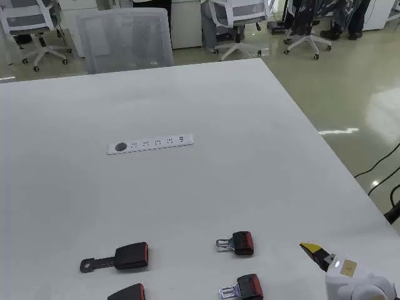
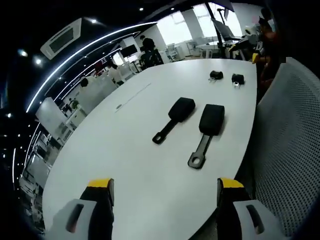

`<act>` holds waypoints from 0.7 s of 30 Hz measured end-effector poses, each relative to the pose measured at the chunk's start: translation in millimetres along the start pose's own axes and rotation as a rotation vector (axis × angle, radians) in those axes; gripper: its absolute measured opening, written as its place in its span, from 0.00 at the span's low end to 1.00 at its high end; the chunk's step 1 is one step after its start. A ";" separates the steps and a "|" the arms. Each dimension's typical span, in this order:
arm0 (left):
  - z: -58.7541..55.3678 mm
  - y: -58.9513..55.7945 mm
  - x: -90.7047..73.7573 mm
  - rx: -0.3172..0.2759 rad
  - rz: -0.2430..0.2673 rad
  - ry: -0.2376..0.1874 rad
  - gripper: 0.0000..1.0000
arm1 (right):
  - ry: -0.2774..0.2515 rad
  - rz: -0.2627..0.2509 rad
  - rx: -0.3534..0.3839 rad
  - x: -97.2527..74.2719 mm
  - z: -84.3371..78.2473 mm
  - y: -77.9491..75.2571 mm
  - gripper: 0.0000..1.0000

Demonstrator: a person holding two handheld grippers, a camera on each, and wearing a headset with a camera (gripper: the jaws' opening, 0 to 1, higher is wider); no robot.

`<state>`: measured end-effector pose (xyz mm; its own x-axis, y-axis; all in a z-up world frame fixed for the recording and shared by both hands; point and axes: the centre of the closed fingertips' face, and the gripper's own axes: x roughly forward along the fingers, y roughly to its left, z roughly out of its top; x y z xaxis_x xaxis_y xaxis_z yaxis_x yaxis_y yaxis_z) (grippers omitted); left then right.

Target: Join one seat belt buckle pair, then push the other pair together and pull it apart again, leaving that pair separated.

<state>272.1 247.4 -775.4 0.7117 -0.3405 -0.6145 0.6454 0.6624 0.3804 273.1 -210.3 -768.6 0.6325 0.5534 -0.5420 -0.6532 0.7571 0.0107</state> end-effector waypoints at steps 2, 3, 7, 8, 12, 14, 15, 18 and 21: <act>0.6 0.6 -0.4 -0.008 -0.003 -0.003 1.00 | -0.017 -0.002 0.007 -0.8 3.2 1.0 1.00; -0.2 0.1 0.5 -0.005 -0.007 0.000 1.00 | -0.022 -0.004 0.019 -1.0 3.6 1.1 1.00; -1.8 -0.4 1.4 -0.006 -0.013 0.005 1.00 | -0.025 -0.010 0.050 -1.7 3.2 1.7 1.00; -2.1 0.5 1.5 -0.006 -0.011 0.006 1.00 | -0.022 -0.010 0.054 -1.5 2.3 2.0 1.00; -2.2 5.4 0.8 -0.019 0.002 0.002 1.00 | 0.006 -0.008 0.134 -0.6 -1.7 3.1 1.00; -4.4 4.6 1.3 -0.022 0.001 0.012 1.00 | -0.005 -0.015 0.131 -0.6 -0.1 1.5 1.00; -4.3 4.0 1.3 -0.022 -0.001 0.010 1.00 | -0.009 -0.015 0.131 -1.0 1.0 1.4 1.00; -4.6 4.1 2.0 -0.020 -0.002 0.010 1.00 | -0.015 -0.018 0.142 -2.1 3.3 1.3 1.00; -5.7 3.5 2.3 -0.022 -0.003 0.013 1.00 | -0.008 -0.012 0.145 -2.4 0.9 3.1 1.00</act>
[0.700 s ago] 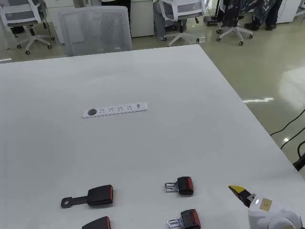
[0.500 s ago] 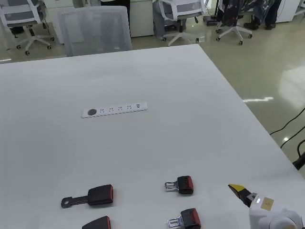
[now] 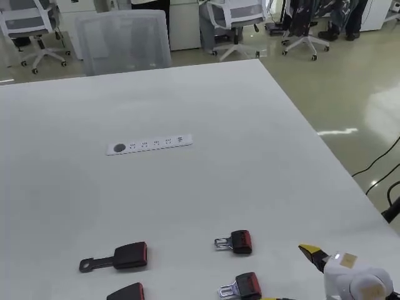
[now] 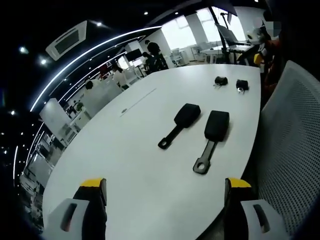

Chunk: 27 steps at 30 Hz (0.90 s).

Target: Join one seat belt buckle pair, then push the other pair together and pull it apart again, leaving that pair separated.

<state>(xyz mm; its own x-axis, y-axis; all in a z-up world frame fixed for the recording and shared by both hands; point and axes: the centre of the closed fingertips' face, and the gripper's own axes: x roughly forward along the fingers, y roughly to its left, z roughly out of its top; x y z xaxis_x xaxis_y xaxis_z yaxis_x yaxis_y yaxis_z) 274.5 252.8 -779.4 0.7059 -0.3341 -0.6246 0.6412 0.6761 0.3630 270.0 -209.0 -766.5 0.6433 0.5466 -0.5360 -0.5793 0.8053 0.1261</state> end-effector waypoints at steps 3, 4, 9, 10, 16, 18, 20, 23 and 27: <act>-1.5 0.2 0.3 -0.007 0.001 0.007 1.00 | 0.000 -0.008 0.004 -1.4 -0.9 0.0 1.00; -2.0 0.3 0.4 -0.008 0.002 0.009 1.00 | 0.015 -0.022 -0.009 -2.2 -3.5 -2.4 1.00; -2.4 1.0 0.2 -0.002 0.010 0.015 1.00 | -0.047 -0.006 -0.174 -7.2 8.4 1.1 1.00; -3.2 0.1 0.3 0.001 0.008 0.020 1.00 | -0.081 0.009 -0.197 -8.4 15.0 4.6 1.00; 1.5 -0.8 0.1 0.036 0.008 -0.003 1.00 | 0.019 -0.024 -0.406 -8.7 8.0 -1.9 0.99; 2.9 -0.3 -0.4 0.037 0.010 -0.010 0.99 | 0.002 -0.016 -0.348 -8.0 9.3 -0.9 0.98; 0.6 -1.4 0.3 0.036 0.004 0.003 0.99 | -0.031 -0.002 -0.304 -8.9 14.5 1.6 1.00; 1.0 -2.7 0.4 0.039 -0.001 0.001 0.99 | -0.037 -0.008 -0.280 -9.7 16.3 0.6 1.00; 1.7 -3.1 0.1 0.039 -0.002 0.003 1.00 | 0.108 -0.106 -0.291 -12.3 -2.6 -22.0 1.00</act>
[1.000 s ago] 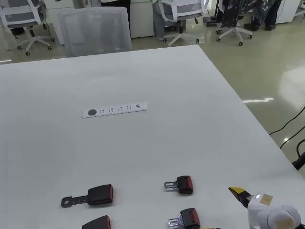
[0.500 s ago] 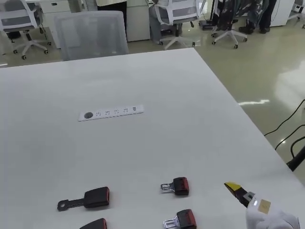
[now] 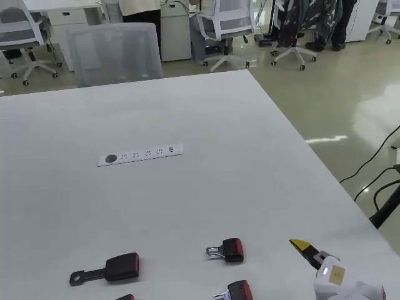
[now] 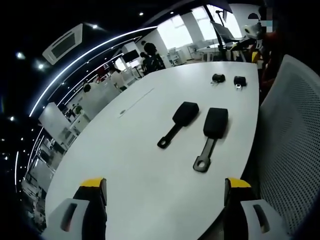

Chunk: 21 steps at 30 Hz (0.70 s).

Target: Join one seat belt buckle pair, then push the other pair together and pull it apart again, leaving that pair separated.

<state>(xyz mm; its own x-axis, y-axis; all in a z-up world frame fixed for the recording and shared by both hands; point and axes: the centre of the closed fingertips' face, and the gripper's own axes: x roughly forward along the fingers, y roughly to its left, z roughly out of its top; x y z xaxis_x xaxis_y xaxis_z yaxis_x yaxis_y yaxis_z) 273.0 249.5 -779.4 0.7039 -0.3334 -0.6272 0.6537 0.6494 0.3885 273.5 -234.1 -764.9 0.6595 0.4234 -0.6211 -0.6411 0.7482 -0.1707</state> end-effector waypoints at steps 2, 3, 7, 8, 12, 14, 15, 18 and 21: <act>0.5 -0.7 0.2 0.001 -0.002 0.000 1.00 | -0.063 0.011 0.012 2.6 6.4 0.7 1.00; 0.8 -1.1 0.2 0.002 -0.004 -0.001 0.99 | -0.078 0.007 0.019 1.5 8.2 -0.2 1.00; 1.8 -2.4 0.5 0.007 -0.008 -0.001 1.00 | -0.072 0.027 0.003 2.0 7.4 1.1 1.00; 2.1 -2.7 0.6 0.009 -0.009 -0.002 1.00 | -0.075 0.028 0.002 2.0 8.1 1.5 1.00; 7.5 -5.7 -1.4 0.020 -0.010 0.003 1.00 | -0.090 0.016 -0.005 2.5 15.2 -3.6 1.00; 8.3 -5.8 -2.0 0.018 -0.009 0.006 1.00 | -0.115 0.021 0.008 1.5 22.1 -5.0 1.00; 7.9 -6.3 -2.2 0.015 -0.010 0.013 1.00 | -0.123 0.021 0.002 1.7 23.8 -5.4 1.00; 9.3 -7.4 -3.1 0.019 -0.012 0.013 1.00 | -0.121 0.059 0.004 4.4 23.7 0.3 0.97; 12.9 -1.0 -6.3 0.054 0.023 0.012 1.00 | -0.065 0.088 -0.054 6.9 17.1 4.0 0.81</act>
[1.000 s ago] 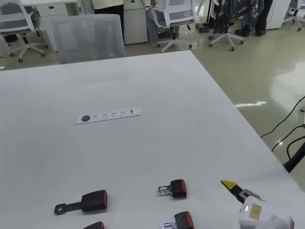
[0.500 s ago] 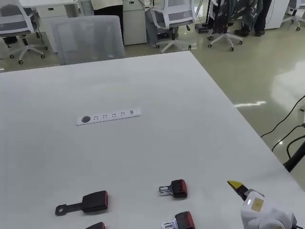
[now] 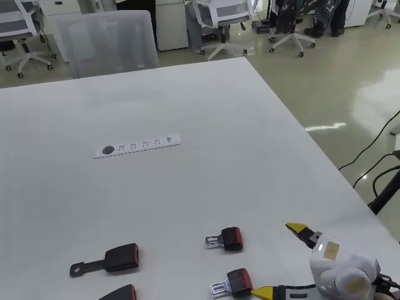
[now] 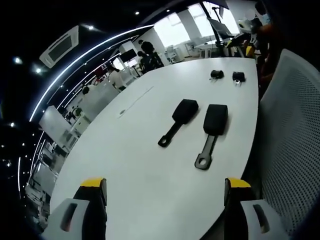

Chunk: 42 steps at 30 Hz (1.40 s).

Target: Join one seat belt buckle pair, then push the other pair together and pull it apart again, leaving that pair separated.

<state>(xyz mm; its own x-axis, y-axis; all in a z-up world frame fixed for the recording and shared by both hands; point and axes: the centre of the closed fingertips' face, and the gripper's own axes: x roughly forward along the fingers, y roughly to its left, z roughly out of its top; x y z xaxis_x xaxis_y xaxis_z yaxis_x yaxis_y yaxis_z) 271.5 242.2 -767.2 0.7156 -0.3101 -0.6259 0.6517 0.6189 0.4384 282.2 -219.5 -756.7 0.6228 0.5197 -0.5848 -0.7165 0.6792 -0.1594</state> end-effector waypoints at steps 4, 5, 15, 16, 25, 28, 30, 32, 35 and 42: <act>-5.5 -2.1 0.7 0.026 -0.012 0.027 1.00 | -0.012 0.018 0.000 2.7 2.6 3.5 0.85; -5.9 -2.2 0.6 0.036 -0.013 0.032 1.00 | 0.010 0.036 -0.021 3.9 -0.8 6.9 0.85; -12.7 -16.8 7.5 0.177 -0.087 0.106 1.00 | 0.061 0.094 -0.091 6.1 -10.5 14.5 0.97; -6.0 -22.7 9.8 0.158 -0.113 0.090 1.00 | 0.067 0.097 -0.104 6.0 -11.1 14.0 0.96; 14.6 -49.4 27.5 0.048 -0.248 0.099 0.85 | 0.169 0.200 -0.097 10.6 -26.7 22.8 0.70; 28.7 -49.5 34.8 0.041 -0.259 0.087 0.78 | 0.185 0.228 -0.099 16.8 -26.0 27.4 0.68; 36.9 -56.3 40.7 0.024 -0.297 0.094 0.76 | 0.190 0.249 -0.139 22.4 -24.0 30.2 0.67; 37.8 -63.2 47.7 0.032 -0.340 0.103 0.69 | 0.197 0.273 -0.170 29.8 -22.0 33.4 0.66; 45.3 -78.0 61.5 0.114 -0.405 0.122 0.61 | 0.193 0.331 -0.258 40.6 -19.0 41.5 0.64; 48.5 -95.2 91.3 0.186 -0.483 0.176 0.61 | 0.225 0.405 -0.313 61.7 -25.9 50.9 0.53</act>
<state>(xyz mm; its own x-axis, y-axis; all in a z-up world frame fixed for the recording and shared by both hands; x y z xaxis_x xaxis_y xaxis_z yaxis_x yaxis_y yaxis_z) 287.0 120.0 -834.7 0.2813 -0.3924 -0.8757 0.9408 0.2925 0.1711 276.0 -166.3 -821.5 0.2206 0.5604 -0.7983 -0.9650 0.2443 -0.0952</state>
